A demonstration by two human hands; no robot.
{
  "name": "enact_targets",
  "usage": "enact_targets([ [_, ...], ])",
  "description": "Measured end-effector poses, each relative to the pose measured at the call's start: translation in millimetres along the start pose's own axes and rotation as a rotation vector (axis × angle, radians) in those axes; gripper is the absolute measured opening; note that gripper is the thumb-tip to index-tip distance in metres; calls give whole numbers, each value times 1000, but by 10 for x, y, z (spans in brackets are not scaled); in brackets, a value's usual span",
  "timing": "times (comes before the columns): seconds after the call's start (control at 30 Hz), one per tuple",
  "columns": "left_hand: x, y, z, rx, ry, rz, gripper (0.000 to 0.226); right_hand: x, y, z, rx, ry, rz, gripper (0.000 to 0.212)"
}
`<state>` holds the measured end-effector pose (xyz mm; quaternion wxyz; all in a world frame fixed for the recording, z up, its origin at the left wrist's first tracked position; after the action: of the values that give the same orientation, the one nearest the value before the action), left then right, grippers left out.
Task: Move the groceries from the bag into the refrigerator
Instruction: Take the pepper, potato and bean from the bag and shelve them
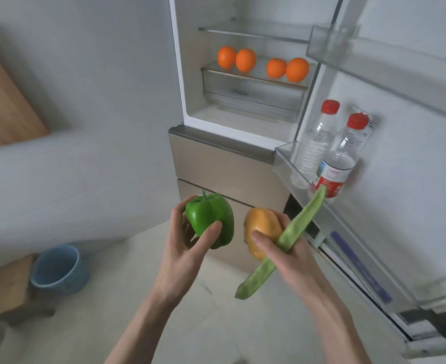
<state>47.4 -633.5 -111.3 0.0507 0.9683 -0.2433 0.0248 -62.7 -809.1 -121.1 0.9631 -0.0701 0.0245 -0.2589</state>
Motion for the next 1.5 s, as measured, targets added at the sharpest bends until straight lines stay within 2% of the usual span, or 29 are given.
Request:
enact_targets([
  [0.17, 587, -114, -124, 43, 52, -119, 50, 651, 138, 224, -9, -59, 92, 36],
  [0.47, 1506, -358, -244, 104, 106, -160, 56, 1592, 275, 459, -49, -131, 9, 35],
  [0.77, 2718, -607, -141, 95, 114, -21, 62, 2547, 499, 545, -45, -79, -152, 17],
  [0.93, 3491, -704, -217, 75, 144, 92, 65, 3073, 651, 717, -21, -32, -272, 34],
  [1.23, 4589, -660, -503, 57, 210, 267, 61, 3726, 749, 1005, -11, -56, -453, 31],
  [1.5, 5439, -230, -1035, 34, 337, 278, 63, 4329, 404, 1536, -12, -133, -652, 44],
])
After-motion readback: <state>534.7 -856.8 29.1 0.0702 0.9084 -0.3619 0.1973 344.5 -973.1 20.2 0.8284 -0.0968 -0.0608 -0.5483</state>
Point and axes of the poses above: each hand's wrist, its own x-axis towards the middle knuckle, its own y-axis out of the palm, z = x × y, the point moved 3 cm from there along x, towards the middle knuckle, and after that the axes turned 1 degree about -z, right-handed, at the moved point
